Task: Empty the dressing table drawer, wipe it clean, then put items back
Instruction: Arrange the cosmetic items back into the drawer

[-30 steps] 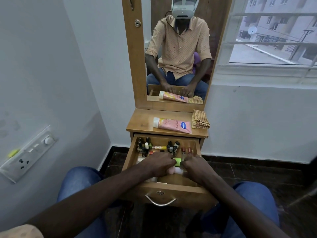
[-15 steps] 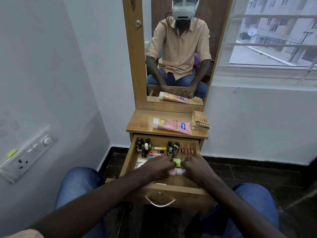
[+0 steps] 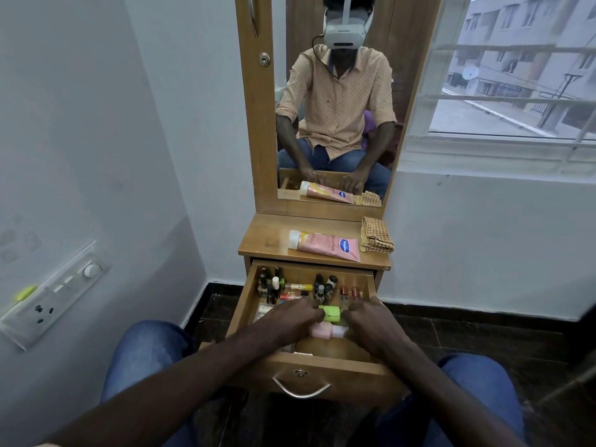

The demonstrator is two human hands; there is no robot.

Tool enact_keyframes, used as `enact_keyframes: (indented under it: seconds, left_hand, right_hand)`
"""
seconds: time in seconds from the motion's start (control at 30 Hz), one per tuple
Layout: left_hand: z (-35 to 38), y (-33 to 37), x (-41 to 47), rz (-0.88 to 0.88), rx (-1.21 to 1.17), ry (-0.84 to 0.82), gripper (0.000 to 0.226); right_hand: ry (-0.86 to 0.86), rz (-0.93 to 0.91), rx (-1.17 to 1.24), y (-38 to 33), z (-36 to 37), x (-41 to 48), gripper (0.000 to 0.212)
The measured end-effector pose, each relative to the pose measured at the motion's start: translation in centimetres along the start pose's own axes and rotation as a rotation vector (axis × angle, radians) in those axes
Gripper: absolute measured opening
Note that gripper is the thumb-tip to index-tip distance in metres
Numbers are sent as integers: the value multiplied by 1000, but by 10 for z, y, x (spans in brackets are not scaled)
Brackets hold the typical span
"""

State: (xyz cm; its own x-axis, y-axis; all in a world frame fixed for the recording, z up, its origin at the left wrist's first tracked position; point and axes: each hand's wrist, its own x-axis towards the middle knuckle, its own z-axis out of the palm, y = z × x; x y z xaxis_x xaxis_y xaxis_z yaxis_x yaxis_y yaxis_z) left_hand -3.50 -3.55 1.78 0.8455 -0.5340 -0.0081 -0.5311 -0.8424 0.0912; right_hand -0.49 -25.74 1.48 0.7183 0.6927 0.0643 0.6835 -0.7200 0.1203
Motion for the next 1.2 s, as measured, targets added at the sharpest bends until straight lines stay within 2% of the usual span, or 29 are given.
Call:
enact_keyframes:
  seconds: [0.23, 0.33, 0.43, 0.53, 0.63, 0.73, 0.8, 0.87, 1.0, 1.2]
  left_hand:
    - [-12, -1, 4, -26, -46, 46, 35]
    - [-29, -1, 1, 20, -87, 238, 24]
    - [-48, -11, 4, 30, -100, 452, 14]
    - [-63, -25, 15, -111, -177, 661, 14]
    - [-75, -42, 26, -349, -321, 813, 16]
    - [-77, -61, 34, -528, -392, 683, 39]
    - [-75, -69, 38, -542, -390, 568, 52]
    - [-71, -72, 41, -524, -371, 527, 59]
    - [-63, -78, 46, -490, -394, 520, 60]
    - [-60, -82, 48, -493, -371, 538, 50]
  right_hand:
    - [73, 9, 82, 2, -11, -2, 24]
    - [168, 15, 141, 4, -26, 0, 26]
    - [339, 71, 175, 9, -45, 5, 35]
    - [466, 237, 272, 19, -63, 23, 34]
    - [442, 470, 409, 32, -72, 50, 23]
    - [301, 587, 440, 38, -70, 69, 22]
    - [241, 636, 413, 40, -65, 77, 20]
    - [188, 661, 396, 38, -57, 82, 21]
    - [148, 660, 409, 30, -45, 85, 27]
    - [225, 685, 533, 29, -38, 80, 33]
